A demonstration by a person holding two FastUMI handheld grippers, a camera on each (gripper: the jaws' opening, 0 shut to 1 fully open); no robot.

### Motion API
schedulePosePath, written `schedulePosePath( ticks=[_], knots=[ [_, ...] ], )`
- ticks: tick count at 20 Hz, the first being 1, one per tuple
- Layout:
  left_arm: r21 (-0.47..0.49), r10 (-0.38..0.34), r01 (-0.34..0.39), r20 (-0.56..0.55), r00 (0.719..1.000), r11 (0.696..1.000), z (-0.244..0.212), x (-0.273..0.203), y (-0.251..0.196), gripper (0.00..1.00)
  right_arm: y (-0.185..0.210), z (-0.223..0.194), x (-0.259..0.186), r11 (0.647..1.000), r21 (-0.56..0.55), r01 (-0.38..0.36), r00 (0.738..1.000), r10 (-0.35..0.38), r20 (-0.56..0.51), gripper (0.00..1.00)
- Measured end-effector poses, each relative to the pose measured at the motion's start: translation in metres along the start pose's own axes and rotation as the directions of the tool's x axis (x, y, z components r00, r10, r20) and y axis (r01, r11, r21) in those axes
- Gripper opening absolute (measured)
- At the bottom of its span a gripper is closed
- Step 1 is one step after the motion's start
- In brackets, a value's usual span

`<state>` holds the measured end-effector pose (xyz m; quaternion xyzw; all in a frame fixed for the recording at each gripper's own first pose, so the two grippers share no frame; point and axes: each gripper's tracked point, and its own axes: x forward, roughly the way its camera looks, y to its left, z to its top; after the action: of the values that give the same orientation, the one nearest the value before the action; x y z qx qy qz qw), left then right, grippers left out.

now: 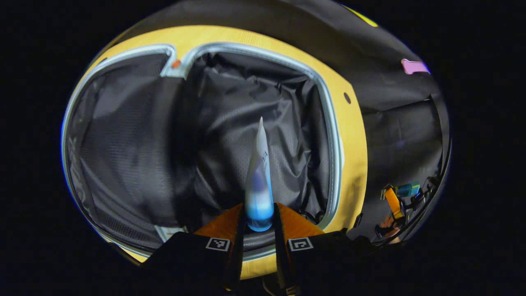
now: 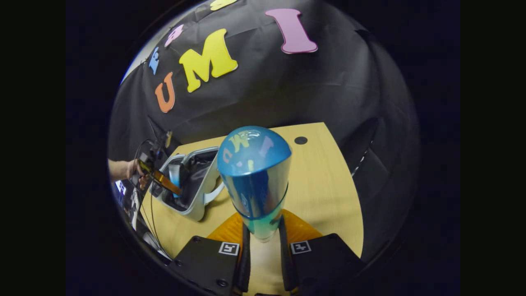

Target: First open the suitcase, pack the skin care products into it, and then close the suitcase.

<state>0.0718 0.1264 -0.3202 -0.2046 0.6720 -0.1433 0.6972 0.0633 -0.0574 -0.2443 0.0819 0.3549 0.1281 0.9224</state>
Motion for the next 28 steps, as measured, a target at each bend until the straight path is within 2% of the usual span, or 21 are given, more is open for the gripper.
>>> schedulePosePath(
  ticks=[2,4,7,13,16,18,20,22,23,24,25,26,28],
  knots=[
    [0.0,0.012,-0.013,-0.096,0.995,1.0,-0.006,0.005,0.002,0.37,0.001,0.003,-0.011,1.0,-0.017,-0.001,1.0,0.002,0.009,0.26],
    [0.043,0.058,-0.053,-0.147,0.987,0.998,-0.005,-0.001,0.01,0.37,0.005,0.003,-0.017,1.0,-0.009,-0.009,1.0,0.009,0.009,0.28],
    [0.089,0.126,-0.111,-0.182,0.975,0.99,-0.001,0.003,0.02,0.37,0.017,0.005,-0.017,1.0,-0.011,-0.029,1.0,0.029,0.009,0.28],
    [0.102,0.139,-0.119,-0.218,0.966,0.988,-0.002,0.005,0.015,0.38,0.057,0.009,-0.009,0.994,-0.046,-0.102,0.995,0.101,-0.011,0.28],
    [0.072,0.104,-0.09,-0.222,0.969,0.993,-0.004,0.003,0.01,0.47,0.082,0.009,-0.004,0.986,-0.087,-0.141,0.99,0.138,-0.04,0.26],
    [0.066,0.094,-0.081,-0.221,0.971,0.994,-0.009,-0.001,0.009,0.64,0.106,0.01,0.001,0.976,-0.097,-0.194,0.979,0.187,-0.075,0.27],
    [0.052,0.069,-0.06,-0.197,0.978,0.997,-0.013,-0.016,0.006,0.73,0.137,0.006,0.013,0.96,-0.086,-0.266,0.956,0.25,-0.156,0.28],
    [0.073,0.062,-0.053,-0.121,0.991,0.996,-0.016,-0.04,0.003,0.79,0.177,0.003,0.031,0.94,-0.057,-0.338,0.913,0.312,-0.261,0.3],
    [0.083,0.05,-0.045,-0.058,0.997,0.996,-0.017,-0.054,-0.002,0.92,0.197,0.0,0.043,0.932,-0.035,-0.361,0.885,0.33,-0.328,0.28],
    [0.097,0.047,-0.05,0.028,0.998,0.994,-0.017,-0.072,-0.008,0.83,0.217,-0.002,0.056,0.929,0.001,-0.371,0.853,0.342,-0.393,0.28],
    [0.116,0.042,-0.057,0.129,0.991,0.992,-0.018,-0.088,-0.014,0.85,0.236,-0.005,0.071,0.925,0.048,-0.376,0.818,0.356,-0.452,0.28],
    [0.127,0.034,-0.066,0.237,0.971,0.99,-0.018,-0.106,-0.019,1.0,0.254,-0.01,0.087,0.924,0.088,-0.371,0.785,0.363,-0.501,0.28],
    [0.135,0.055,-0.123,0.419,0.906,0.983,-0.025,-0.138,-0.02,0.98,0.274,-0.023,0.118,0.937,0.087,-0.338,0.741,0.322,-0.589,0.29]
  ],
)
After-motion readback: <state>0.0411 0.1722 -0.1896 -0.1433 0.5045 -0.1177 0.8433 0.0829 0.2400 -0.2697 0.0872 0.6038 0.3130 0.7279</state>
